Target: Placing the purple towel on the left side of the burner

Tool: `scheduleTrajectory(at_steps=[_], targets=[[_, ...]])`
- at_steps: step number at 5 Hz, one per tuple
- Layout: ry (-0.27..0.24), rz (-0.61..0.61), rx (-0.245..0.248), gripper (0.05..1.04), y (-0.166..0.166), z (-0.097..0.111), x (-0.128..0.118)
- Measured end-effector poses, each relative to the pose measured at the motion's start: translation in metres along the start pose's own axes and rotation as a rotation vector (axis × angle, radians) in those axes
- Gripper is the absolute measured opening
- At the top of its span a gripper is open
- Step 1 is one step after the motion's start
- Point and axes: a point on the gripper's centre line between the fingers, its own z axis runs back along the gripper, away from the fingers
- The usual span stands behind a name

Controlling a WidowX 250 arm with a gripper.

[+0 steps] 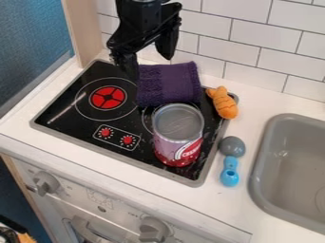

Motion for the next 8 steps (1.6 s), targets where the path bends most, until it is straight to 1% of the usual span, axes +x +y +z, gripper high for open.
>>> scheduleTrajectory(at_steps=[1, 2, 3, 4, 5, 6, 7, 8], targets=[[0.013, 0.000, 0.027, 0.999, 0.002, -0.009, -0.003], [0.038, 0.032, 0.092, 0.999, 0.009, -0.028, 0.000], [0.100, 0.108, 0.124, 0.999, -0.007, -0.045, 0.009], [0.095, 0.171, 0.133, 0.999, -0.020, -0.058, 0.021], [0.083, 0.185, 0.162, 0.999, -0.028, -0.074, 0.024], [0.090, 0.152, 0.156, 0.999, -0.037, -0.083, 0.018], [0.110, 0.105, 0.191, 0.999, -0.040, -0.105, 0.010], [0.101, 0.084, 0.182, 0.998, -0.046, -0.107, 0.013]])
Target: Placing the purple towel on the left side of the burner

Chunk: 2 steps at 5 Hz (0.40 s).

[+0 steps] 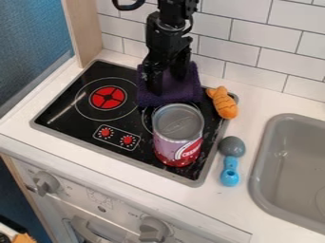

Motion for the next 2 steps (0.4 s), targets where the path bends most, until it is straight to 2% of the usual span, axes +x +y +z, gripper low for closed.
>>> scheduleTrajectory(at_steps=[2], targets=[[-0.007, 0.005, 0.010, 1.000, 0.0031, -0.0092, 0.0047]])
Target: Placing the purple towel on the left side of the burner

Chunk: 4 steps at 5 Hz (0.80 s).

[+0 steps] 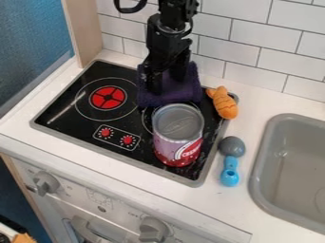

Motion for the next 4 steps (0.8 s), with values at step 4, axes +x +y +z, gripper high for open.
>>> scheduleTrajectory(at_steps=[4], targets=[[-0.016, 0.070, 0.099, 1.000, 0.059, -0.006, 0.011]])
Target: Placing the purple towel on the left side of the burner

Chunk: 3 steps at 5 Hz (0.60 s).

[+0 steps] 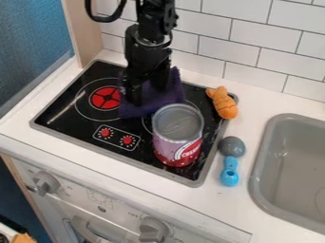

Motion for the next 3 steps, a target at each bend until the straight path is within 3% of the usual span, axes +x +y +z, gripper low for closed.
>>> scheduleTrajectory(at_steps=[3], targets=[[0.009, 0.196, 0.054, 1.000, 0.038, -0.010, 0.058]])
